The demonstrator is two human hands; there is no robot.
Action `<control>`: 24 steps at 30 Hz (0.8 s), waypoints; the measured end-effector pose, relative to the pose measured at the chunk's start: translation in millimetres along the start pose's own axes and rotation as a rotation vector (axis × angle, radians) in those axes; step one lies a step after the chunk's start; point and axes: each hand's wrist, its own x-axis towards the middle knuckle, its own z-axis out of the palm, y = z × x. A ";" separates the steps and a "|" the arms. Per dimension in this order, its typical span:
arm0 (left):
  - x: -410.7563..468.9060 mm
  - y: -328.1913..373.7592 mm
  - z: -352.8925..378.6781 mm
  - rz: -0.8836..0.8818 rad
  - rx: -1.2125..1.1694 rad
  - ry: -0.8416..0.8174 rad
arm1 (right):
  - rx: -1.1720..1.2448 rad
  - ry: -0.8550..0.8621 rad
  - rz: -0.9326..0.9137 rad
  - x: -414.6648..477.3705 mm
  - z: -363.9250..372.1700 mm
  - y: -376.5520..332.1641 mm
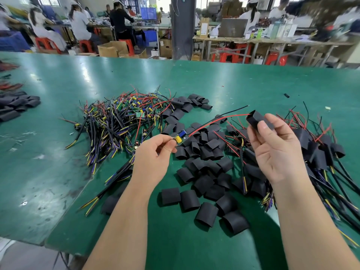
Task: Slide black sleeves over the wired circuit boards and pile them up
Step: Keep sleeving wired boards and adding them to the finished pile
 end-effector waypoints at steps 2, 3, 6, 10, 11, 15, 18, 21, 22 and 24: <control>0.0 0.0 0.0 -0.003 -0.001 0.001 | -0.006 -0.005 -0.011 -0.5 1.5 0.2; 0.0 0.1 0.1 -0.003 -0.001 -0.001 | -0.009 -0.011 -0.019 -0.7 2.4 0.6; -0.1 0.3 1.5 0.006 0.004 -0.019 | -0.015 -0.027 -0.039 -2.1 3.9 0.6; -0.4 -1.2 3.4 0.017 0.030 -0.072 | -0.015 -0.027 -0.045 -2.1 2.9 -1.5; -0.6 -1.7 3.3 0.017 0.032 -0.079 | -0.012 -0.021 -0.044 -1.8 2.9 -1.9; -0.9 -2.8 2.4 0.022 0.040 -0.086 | -0.032 -0.046 -0.030 -0.7 1.1 -4.2; -2.0 -3.5 2.4 0.024 0.060 -0.109 | -0.087 -0.079 0.015 -1.3 0.7 -6.8; -2.9 -4.4 4.5 0.027 0.083 -0.135 | -0.043 -0.084 0.029 -1.0 -0.3 -10.2; -3.0 -4.9 5.5 0.026 0.092 -0.145 | -0.022 -0.089 0.033 -1.1 -0.4 -11.2; -3.2 -5.8 7.2 0.026 0.111 -0.177 | -0.006 -0.099 0.042 -2.1 0.0 -11.7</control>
